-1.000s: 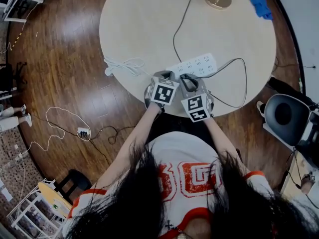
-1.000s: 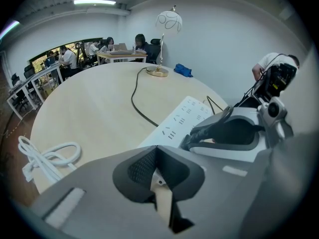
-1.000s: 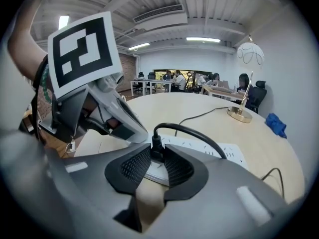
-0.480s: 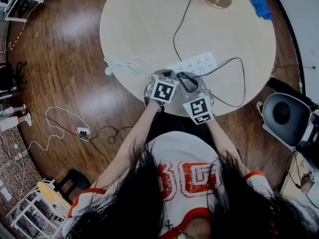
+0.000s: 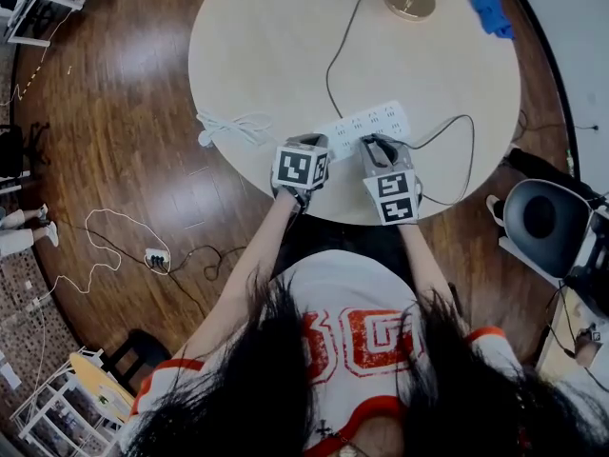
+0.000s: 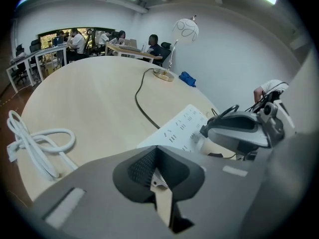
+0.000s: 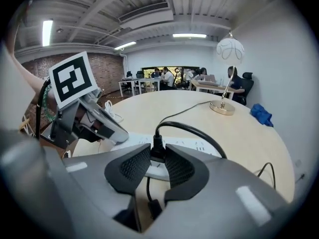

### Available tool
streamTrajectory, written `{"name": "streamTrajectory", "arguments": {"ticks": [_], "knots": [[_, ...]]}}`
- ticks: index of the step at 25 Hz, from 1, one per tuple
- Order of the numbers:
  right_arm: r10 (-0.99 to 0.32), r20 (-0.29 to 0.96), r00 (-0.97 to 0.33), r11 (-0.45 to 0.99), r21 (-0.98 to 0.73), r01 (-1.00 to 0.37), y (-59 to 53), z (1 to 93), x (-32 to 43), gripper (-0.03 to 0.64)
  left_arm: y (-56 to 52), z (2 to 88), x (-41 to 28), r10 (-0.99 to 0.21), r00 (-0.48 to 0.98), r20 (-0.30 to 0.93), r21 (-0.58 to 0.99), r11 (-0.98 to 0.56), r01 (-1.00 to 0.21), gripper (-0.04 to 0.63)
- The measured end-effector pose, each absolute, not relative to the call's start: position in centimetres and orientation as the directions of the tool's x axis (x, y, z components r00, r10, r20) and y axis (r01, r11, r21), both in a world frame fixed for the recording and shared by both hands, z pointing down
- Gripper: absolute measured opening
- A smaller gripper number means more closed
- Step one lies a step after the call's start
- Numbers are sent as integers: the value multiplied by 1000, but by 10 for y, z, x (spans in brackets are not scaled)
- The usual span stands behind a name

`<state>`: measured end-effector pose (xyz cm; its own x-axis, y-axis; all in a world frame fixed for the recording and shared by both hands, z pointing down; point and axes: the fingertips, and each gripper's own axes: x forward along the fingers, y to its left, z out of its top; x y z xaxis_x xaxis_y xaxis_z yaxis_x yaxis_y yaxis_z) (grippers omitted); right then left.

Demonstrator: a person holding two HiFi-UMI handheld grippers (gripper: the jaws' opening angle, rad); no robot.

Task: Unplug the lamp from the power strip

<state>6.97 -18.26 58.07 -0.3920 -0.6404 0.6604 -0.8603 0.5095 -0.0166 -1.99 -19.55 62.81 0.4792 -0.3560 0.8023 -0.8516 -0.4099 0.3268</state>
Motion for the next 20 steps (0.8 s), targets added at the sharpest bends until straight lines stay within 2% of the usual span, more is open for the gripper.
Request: {"name": "streamTrajectory", "arguments": {"ticks": [2, 6, 11, 20], "knots": [[-626, 685, -372, 497, -17, -867, -181, 586, 78, 96, -196, 628, -21, -365, 488, 793, 339, -402, -851, 0], [-611, 700, -369, 484, -37, -874, -177, 581, 85, 155, -196, 627, -23, -368, 524, 768, 403, -357, -842, 0], [-645, 658, -389, 457, -77, -886, -170, 558, 90, 150, -187, 622, -24, -341, 579, 741, 501, -295, -814, 0], [-701, 595, -394, 400, -129, -907, -161, 535, 93, 107, -162, 579, -4, -377, 651, 659, 512, -409, -755, 0]]}}
